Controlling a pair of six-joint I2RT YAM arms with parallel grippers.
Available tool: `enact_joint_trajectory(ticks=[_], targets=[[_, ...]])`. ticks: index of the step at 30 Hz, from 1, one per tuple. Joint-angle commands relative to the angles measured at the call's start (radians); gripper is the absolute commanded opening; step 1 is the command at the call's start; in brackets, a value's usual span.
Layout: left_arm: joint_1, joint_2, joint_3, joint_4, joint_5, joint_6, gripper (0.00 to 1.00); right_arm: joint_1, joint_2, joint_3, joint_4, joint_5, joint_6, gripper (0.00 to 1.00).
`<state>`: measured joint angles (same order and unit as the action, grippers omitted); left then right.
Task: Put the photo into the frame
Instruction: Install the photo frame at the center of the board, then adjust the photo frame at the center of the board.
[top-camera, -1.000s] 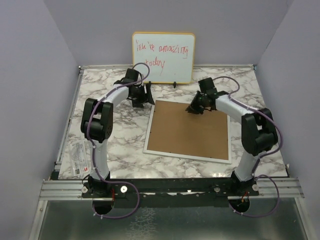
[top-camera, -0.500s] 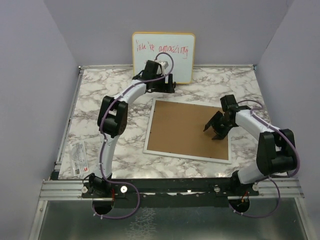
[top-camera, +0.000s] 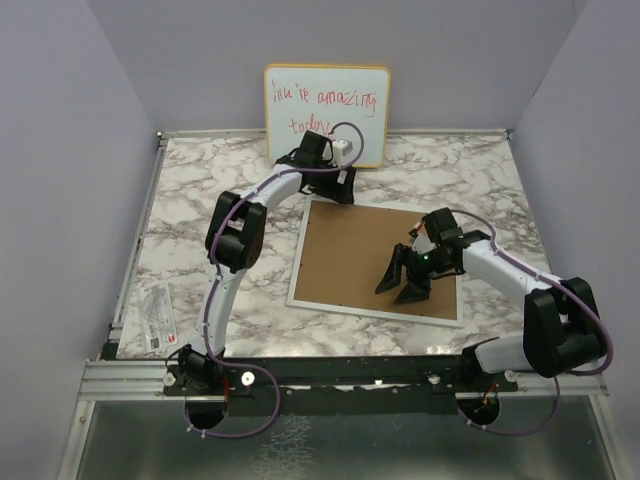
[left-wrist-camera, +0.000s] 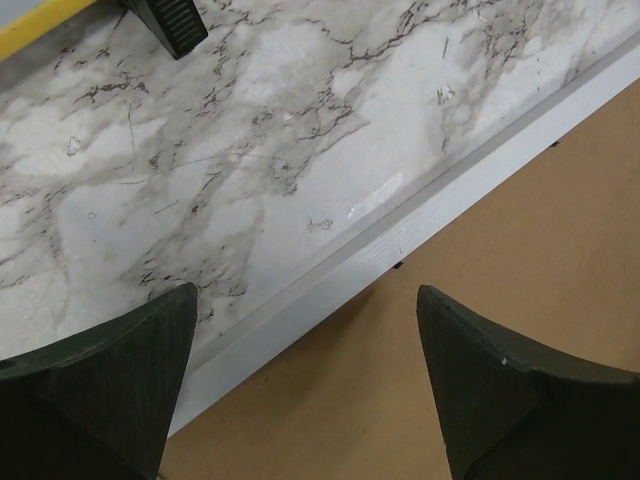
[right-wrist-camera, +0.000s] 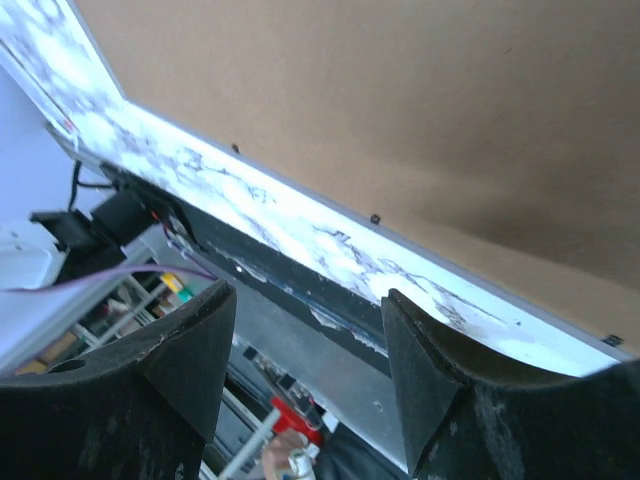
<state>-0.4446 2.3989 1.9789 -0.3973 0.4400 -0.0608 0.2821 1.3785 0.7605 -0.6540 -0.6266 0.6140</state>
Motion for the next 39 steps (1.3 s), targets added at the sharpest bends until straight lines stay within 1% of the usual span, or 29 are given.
enact_joint_trajectory(ticks=[1, 3, 5, 8, 11, 15, 19, 22, 25, 29, 33, 35, 39], targets=[[0.001, 0.046, 0.025, -0.157, 0.049, 0.108, 0.89, 0.055, 0.010, -0.023, 0.020, -0.052, -0.036, 0.66], [0.001, 0.032, -0.028, -0.162, 0.034, 0.123, 0.87, 0.082, 0.030, -0.029, 0.027, -0.044, -0.041, 0.68], [0.002, 0.017, -0.066, -0.165, 0.008, 0.130, 0.82, 0.116, 0.054, -0.042, 0.035, -0.058, -0.048, 0.69], [0.003, 0.002, -0.095, -0.174, 0.000, 0.136, 0.77, 0.163, 0.069, -0.072, 0.051, -0.068, -0.053, 0.70], [0.003, -0.003, -0.106, -0.173, 0.000, 0.125, 0.73, 0.173, 0.092, -0.089, 0.044, -0.040, -0.064, 0.71], [0.005, -0.012, -0.125, -0.178, 0.003, 0.109, 0.70, 0.173, 0.120, -0.095, 0.059, 0.069, -0.041, 0.71], [0.009, -0.055, -0.189, -0.186, -0.007, 0.097, 0.66, 0.172, 0.138, -0.073, 0.067, 0.276, 0.039, 0.71], [0.009, -0.117, -0.285, -0.182, 0.011, 0.083, 0.63, 0.171, 0.120, -0.069, 0.093, 0.396, 0.114, 0.70], [0.008, -0.190, -0.404, -0.160, 0.010, 0.044, 0.55, 0.164, 0.127, -0.045, 0.085, 0.509, 0.146, 0.70], [0.004, -0.309, -0.578, -0.105, -0.006, -0.004, 0.51, 0.139, 0.122, -0.046, 0.104, 0.568, 0.209, 0.67], [-0.017, -0.399, -0.685, -0.096, -0.001, -0.018, 0.48, 0.138, 0.093, -0.061, 0.136, 0.605, 0.289, 0.66], [-0.029, -0.442, -0.735, -0.088, -0.007, -0.037, 0.46, 0.137, 0.090, -0.049, 0.139, 0.623, 0.293, 0.66], [-0.048, -0.512, -0.828, -0.055, 0.007, -0.087, 0.41, 0.120, 0.120, 0.026, 0.119, 0.717, 0.276, 0.65]])
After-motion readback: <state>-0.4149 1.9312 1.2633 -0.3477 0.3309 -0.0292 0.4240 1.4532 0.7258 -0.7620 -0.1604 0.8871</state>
